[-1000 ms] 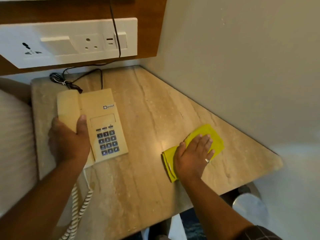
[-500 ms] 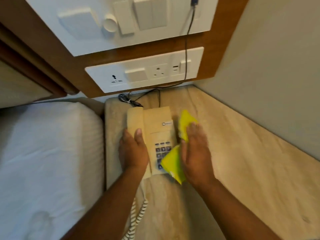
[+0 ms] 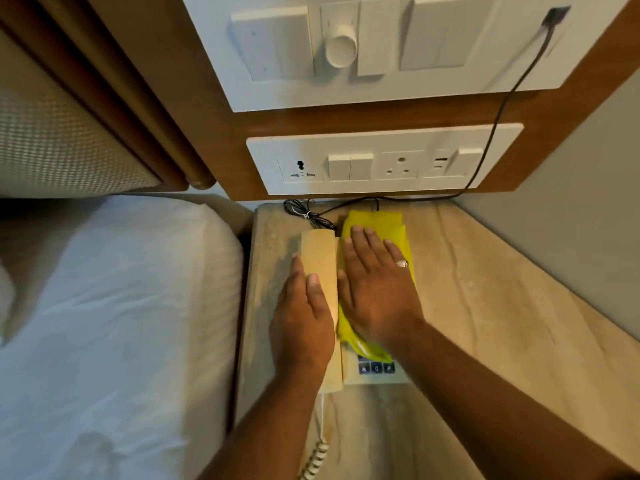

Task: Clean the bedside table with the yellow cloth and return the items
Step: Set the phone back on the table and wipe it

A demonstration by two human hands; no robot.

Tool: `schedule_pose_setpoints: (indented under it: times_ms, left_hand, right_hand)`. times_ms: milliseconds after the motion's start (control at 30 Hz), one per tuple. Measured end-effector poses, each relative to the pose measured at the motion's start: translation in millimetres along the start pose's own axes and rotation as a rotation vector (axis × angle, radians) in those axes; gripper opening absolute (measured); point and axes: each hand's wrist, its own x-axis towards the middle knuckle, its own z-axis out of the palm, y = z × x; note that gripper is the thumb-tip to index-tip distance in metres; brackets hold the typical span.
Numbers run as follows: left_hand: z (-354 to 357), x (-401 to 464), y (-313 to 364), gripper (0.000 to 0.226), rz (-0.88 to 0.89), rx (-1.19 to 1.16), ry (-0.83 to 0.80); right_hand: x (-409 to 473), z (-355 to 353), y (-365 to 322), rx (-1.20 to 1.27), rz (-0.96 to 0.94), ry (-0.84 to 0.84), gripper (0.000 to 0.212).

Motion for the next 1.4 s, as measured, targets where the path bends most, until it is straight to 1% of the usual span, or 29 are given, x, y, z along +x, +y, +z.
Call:
schedule_pose_setpoints:
  times_ms: [100, 233, 367, 467, 567, 633, 700, 800, 900, 967, 1067, 1267, 1333, 1400]
  left_hand:
    - [0.8, 0.6, 1.3, 0.053, -0.014, 0.000, -0.015]
    - [-1.2, -0.1, -0.5, 0.063, -0.004, -0.062, -0.027]
    - [-1.4, 0.0, -2.1, 0.066, 0.012, -0.043, -0.038]
    - [-1.9, -0.1, -1.8, 0.066, 0.016, -0.045, -0.043]
    - [-2.2, -1.8, -3.1, 0.064, 0.014, -0.074, -0.045]
    - [-1.0, -2.1, -3.7, 0.064, 0.016, -0.086, -0.039]
    - [1.0, -1.4, -3.3, 0.065, 0.008, -0.075, -0.031]
    - [1.7, -0.8, -1.2, 0.066, -0.003, -0.062, -0.028]
    - [-1.2, -0.8, -0.6, 0.064, -0.011, -0.059, -0.034]
    - [-1.5, -1.6, 0.1, 0.062, -0.018, -0.059, -0.033]
    - [-0.3, -0.9, -1.4, 0.058, -0.025, -0.039, -0.033]
    - [-0.5, 0.6, -1.7, 0.055, -0.023, -0.005, -0.017]
    - [1.1, 0.6, -0.7, 0.053, -0.015, 0.008, -0.020]
    - [1.4, 0.8, -0.7, 0.052, 0.012, 0.012, -0.030]
  right_hand:
    - [-49.9, 10.2, -3.2, 0.003, -0.039, 0.020, 0.061]
    - [-85.1, 22.1, -9.5, 0.015, -0.045, -0.010, 0.060]
    - [-66.9, 18.3, -7.4, 0.026, -0.042, 0.004, 0.060]
    - [-26.0, 7.0, 3.5, -0.007, -0.059, -0.031, 0.062]
    - [25.3, -8.3, 17.6, -0.028, -0.056, -0.106, 0.062]
    - [35.1, -9.9, 17.8, -0.053, -0.048, -0.114, 0.062]
    - [17.7, -5.8, 10.3, -0.054, -0.040, -0.071, 0.063]
    - [-35.3, 7.4, -3.1, -0.011, -0.030, -0.003, 0.061]
    - [-84.5, 21.8, -12.0, 0.026, -0.026, -0.007, 0.060]
    - [-100.9, 28.1, -12.5, 0.015, -0.048, -0.027, 0.062]
    - [-91.5, 27.0, -8.2, 0.025, -0.068, -0.005, 0.062]
    - [-20.7, 6.8, -2.1, 0.019, -0.008, 0.020, 0.063]
    - [-19.4, 6.5, 0.8, 0.022, -0.003, 0.028, 0.062]
    - [-36.3, 11.0, 2.4, 0.030, -0.009, 0.034, 0.061]
